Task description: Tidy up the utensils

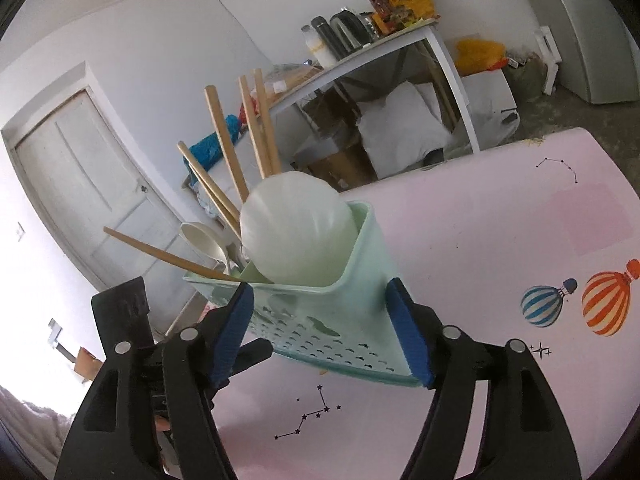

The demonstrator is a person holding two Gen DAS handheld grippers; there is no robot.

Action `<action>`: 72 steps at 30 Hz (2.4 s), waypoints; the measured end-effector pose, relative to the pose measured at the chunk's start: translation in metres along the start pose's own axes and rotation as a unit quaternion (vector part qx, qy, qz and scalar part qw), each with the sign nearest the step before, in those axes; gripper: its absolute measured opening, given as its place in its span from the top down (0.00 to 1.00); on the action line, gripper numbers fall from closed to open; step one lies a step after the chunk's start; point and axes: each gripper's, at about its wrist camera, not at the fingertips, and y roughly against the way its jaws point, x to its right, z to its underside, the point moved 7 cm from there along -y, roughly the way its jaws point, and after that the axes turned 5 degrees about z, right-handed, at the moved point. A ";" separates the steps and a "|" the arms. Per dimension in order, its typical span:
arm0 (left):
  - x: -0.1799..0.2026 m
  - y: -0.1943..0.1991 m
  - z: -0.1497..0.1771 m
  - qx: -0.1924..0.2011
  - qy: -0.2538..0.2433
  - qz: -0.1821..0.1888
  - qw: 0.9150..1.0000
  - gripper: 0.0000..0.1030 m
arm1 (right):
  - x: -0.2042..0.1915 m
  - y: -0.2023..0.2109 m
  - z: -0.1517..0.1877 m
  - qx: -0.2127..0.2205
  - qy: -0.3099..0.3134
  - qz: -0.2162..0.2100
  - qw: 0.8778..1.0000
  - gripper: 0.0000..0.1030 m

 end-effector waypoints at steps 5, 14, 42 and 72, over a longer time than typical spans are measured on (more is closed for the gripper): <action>0.005 0.001 0.005 -0.003 -0.007 -0.019 1.000 0.19 | 0.002 0.000 -0.001 0.002 -0.006 -0.007 1.000 0.34; 0.016 0.012 0.007 -0.022 0.008 -0.018 1.000 0.19 | -0.005 0.003 0.003 -0.004 -0.008 -0.006 1.000 0.33; 0.015 0.112 0.045 0.025 0.045 -0.108 0.993 0.11 | -0.032 0.087 0.090 0.036 0.033 0.256 0.965 0.21; 0.021 0.140 0.064 0.030 0.014 -0.240 0.970 0.08 | -0.045 0.070 0.120 0.010 0.085 0.387 0.918 0.06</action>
